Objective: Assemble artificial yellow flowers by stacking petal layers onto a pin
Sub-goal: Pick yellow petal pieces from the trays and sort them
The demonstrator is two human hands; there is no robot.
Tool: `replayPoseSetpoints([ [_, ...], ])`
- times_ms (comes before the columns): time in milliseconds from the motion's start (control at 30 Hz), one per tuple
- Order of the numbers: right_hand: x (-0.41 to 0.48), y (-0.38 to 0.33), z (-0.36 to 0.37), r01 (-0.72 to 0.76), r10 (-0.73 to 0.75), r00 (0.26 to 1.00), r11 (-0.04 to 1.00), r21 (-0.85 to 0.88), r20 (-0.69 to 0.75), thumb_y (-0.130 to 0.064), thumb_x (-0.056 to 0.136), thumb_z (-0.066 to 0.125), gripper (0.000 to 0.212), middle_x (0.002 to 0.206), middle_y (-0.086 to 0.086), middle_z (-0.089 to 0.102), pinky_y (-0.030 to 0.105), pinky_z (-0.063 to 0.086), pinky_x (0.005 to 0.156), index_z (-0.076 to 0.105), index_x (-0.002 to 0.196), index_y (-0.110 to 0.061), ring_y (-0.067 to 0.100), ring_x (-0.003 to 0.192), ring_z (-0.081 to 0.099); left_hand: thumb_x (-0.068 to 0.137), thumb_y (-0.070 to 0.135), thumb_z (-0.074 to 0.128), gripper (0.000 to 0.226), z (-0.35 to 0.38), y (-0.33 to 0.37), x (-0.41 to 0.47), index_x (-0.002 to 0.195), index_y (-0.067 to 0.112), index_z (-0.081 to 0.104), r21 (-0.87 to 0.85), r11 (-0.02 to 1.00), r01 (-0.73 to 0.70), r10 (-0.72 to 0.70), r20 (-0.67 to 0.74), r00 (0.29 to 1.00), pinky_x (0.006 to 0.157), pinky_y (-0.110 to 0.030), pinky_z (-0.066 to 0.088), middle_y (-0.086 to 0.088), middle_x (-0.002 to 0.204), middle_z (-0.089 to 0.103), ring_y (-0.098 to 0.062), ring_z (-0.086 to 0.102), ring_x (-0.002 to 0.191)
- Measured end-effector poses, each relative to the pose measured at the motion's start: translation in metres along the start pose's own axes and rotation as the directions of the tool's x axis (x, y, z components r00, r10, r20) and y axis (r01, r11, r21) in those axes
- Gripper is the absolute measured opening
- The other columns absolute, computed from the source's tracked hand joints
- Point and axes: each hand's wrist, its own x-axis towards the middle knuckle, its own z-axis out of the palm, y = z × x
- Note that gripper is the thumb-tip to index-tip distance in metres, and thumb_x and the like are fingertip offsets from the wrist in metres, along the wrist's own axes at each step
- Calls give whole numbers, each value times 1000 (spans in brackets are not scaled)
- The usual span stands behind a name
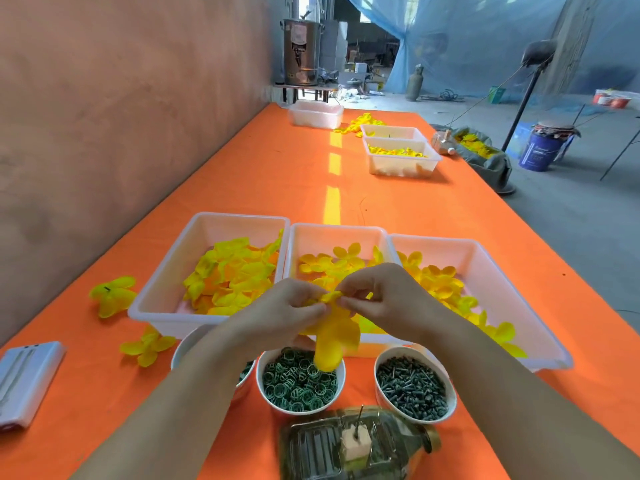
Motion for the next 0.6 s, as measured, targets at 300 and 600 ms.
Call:
replayPoseSetpoints([
  [300, 7, 4, 19, -250, 318, 907, 934, 254, -276, -24, 72, 88, 38, 44, -16, 43, 19, 30, 47, 53, 56, -22, 1, 45, 37, 88, 15, 72, 12, 33, -18, 12, 81, 19, 80, -301, 944, -132, -14, -440, 898, 75, -59, 60, -28, 88, 73, -46, 72, 86],
  [600, 1, 4, 13, -74, 82, 979, 996, 49, -184, -15, 89, 72, 19, 69, 10, 61, 43, 47, 65, 70, 72, -6, 19, 66, 55, 72, 22, 77, 21, 12, -23, 5, 91, 13, 80, -501, 865, -21, -83, -185, 979, 66, -39, 61, -15, 97, 75, -24, 73, 84],
])
